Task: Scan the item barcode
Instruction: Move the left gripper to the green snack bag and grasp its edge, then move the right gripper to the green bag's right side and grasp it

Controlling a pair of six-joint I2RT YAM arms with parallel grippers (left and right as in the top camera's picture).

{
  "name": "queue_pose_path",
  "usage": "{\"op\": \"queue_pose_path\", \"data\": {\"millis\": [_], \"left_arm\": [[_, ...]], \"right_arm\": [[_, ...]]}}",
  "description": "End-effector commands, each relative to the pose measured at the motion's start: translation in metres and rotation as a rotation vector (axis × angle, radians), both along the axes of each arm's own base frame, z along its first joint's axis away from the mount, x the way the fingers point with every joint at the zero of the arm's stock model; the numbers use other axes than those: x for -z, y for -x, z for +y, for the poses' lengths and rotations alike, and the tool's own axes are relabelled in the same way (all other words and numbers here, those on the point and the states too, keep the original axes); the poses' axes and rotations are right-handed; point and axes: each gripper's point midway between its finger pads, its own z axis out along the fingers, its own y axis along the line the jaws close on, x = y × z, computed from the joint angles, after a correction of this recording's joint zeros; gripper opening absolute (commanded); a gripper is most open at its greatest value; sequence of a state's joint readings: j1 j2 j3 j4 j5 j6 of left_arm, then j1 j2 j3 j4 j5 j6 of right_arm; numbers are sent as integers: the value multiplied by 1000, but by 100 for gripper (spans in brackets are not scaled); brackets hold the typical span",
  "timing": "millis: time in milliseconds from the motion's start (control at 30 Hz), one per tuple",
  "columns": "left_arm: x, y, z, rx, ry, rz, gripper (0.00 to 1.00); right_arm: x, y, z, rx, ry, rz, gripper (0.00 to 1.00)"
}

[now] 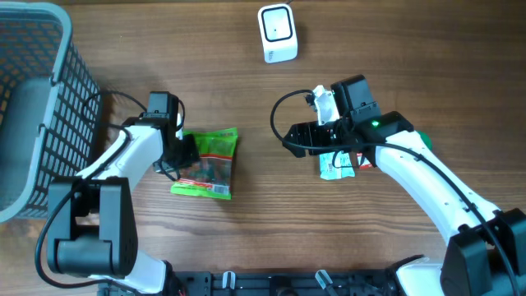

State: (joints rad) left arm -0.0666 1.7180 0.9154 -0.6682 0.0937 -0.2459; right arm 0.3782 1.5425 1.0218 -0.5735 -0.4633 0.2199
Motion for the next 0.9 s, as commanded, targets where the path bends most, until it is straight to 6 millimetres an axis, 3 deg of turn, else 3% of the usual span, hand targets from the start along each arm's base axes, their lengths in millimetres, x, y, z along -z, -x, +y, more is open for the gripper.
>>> {"op": "queue_pose_path", "data": {"millis": [0,333,600,867], "left_arm": [[11,14,-31,51,99,63,4],[10,23,-66,96,123,75,4],[9,20,-79,105,136,56,4],[9,18,-86,76,143,48,4]], "right_arm": [[7,6,10,-14,-46,58,90],[23,10,17,-28,-79,136,90],[35,19,28,-47,-143,238,88],[64,26,47,-15,-138,343,87]]}}
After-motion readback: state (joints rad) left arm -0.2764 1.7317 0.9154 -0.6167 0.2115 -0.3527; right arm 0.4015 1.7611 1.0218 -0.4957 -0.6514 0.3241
